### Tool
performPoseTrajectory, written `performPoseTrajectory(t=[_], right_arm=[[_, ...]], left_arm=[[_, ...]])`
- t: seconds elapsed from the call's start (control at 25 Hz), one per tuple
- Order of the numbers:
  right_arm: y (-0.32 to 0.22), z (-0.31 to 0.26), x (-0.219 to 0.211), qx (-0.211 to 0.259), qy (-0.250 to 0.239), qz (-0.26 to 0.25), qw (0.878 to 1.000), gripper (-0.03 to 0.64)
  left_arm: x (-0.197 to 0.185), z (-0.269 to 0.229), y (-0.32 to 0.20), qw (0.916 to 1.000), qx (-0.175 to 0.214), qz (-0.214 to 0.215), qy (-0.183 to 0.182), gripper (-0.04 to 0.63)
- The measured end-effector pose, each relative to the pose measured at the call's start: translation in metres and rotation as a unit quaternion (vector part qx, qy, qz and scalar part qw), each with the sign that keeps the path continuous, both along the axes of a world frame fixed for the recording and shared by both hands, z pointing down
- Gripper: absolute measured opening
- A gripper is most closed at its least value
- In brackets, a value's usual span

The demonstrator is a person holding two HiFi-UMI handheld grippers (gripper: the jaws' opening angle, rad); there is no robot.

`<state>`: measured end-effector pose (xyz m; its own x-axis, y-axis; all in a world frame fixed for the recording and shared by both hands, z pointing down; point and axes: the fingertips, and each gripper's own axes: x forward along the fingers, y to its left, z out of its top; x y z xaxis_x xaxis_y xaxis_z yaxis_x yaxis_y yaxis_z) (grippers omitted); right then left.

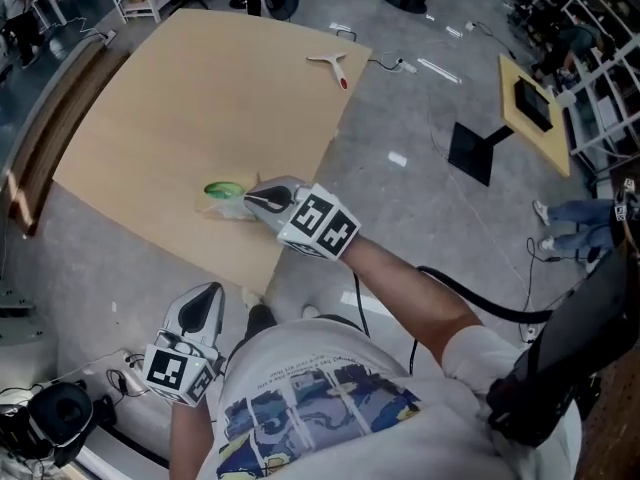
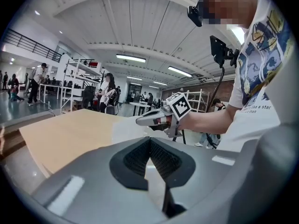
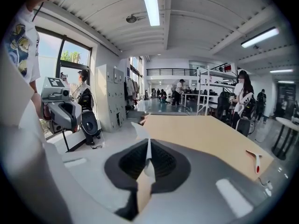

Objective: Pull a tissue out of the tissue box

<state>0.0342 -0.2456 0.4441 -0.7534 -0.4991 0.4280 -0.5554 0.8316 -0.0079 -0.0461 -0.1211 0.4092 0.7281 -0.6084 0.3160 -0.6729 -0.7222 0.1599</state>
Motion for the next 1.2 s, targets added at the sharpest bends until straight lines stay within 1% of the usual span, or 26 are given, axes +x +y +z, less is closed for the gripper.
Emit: performPoseTrajectory(t=[0.28,0.52,0.68,1.04,1.2], right_arm=[[0.023,-0.029,0.021,0.023,-0.009,-0.005,1.000,0.003],[0.060,-0.052,0.045,0.045,-0.012,-0.015,0.999,0.003],[0.078,-0.065,0.051,0.063,-0.011,-0.021,0.998,0.003],[0.112,-0.081,0.067,0.081,-0.016,-0.033,0.996,0.003],[0.129,-0.089,0.070,0.087,-0.029,-0.032,0.995,0.003]], left_arm=[[0.024,0.001,0.006,0.9999,0.003,0.010,-0.003,0.003],[0.048,0.004,0.028,0.9999,0.009,0.014,0.003,0.003],[0.052,0.008,0.040,0.9999,0.010,0.012,0.005,0.003],[0.060,0.017,0.060,1.0000,0.006,-0.002,0.005,0.003],[0.063,0.022,0.071,1.0000,0.001,-0.004,0.003,0.003]])
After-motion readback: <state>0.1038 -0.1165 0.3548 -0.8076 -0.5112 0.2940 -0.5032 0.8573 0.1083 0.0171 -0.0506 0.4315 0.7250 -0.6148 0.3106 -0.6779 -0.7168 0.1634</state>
